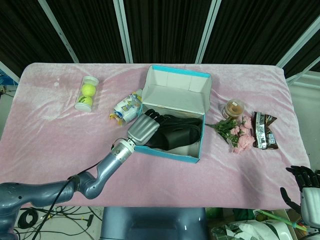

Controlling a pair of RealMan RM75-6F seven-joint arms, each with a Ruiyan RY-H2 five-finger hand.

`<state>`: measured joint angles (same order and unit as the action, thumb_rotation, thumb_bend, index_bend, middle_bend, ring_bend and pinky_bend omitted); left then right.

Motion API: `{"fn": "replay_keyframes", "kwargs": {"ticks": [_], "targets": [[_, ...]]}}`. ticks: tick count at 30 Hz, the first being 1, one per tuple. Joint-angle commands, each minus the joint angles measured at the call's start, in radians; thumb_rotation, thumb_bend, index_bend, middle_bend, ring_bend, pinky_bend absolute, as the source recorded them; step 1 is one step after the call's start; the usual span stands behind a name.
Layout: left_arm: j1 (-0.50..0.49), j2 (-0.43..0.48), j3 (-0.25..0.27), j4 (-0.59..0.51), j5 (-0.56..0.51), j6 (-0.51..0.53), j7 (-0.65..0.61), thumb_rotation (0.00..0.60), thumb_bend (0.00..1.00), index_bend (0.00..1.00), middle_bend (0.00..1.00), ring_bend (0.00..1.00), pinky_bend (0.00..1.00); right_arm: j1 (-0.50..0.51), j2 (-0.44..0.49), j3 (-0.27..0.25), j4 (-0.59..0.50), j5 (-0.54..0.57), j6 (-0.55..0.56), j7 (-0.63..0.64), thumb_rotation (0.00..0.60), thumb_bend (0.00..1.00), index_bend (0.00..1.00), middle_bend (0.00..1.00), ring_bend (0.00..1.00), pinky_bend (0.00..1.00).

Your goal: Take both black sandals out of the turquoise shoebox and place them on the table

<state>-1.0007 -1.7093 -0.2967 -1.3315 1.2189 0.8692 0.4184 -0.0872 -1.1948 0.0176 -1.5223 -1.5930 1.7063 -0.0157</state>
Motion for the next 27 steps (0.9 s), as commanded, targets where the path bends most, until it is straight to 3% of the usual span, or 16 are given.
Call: {"fn": "replay_keyframes", "kwargs": {"ticks": [1, 14, 24, 27], "targets": [[-0.007, -0.01, 0.01, 0.016, 0.001, 0.002, -0.001, 0.6, 0.15, 0.2, 0.3, 0.22, 0.21, -0.002, 0.001, 0.003, 0.0, 0.001, 0.003, 0.003, 0.6, 0.23, 0.31, 0.27, 0.2, 0.26], [-0.031, -0.089, 0.021, 0.106, 0.015, 0.051, 0.005, 0.6, 0.15, 0.22, 0.33, 0.23, 0.23, -0.019, 0.004, 0.011, 0.016, 0.004, 0.024, 0.027, 0.6, 0.23, 0.32, 0.27, 0.2, 0.26], [-0.109, -0.243, -0.013, 0.287, 0.002, 0.047, 0.007, 0.6, 0.15, 0.23, 0.33, 0.24, 0.27, -0.053, 0.006, 0.016, 0.034, 0.036, 0.048, 0.054, 0.6, 0.24, 0.32, 0.27, 0.2, 0.27], [-0.133, -0.29, -0.02, 0.345, 0.016, 0.059, -0.007, 0.6, 0.18, 0.26, 0.37, 0.3, 0.34, -0.066, 0.005, 0.019, 0.042, 0.046, 0.058, 0.065, 0.6, 0.24, 0.31, 0.27, 0.2, 0.27]]}}
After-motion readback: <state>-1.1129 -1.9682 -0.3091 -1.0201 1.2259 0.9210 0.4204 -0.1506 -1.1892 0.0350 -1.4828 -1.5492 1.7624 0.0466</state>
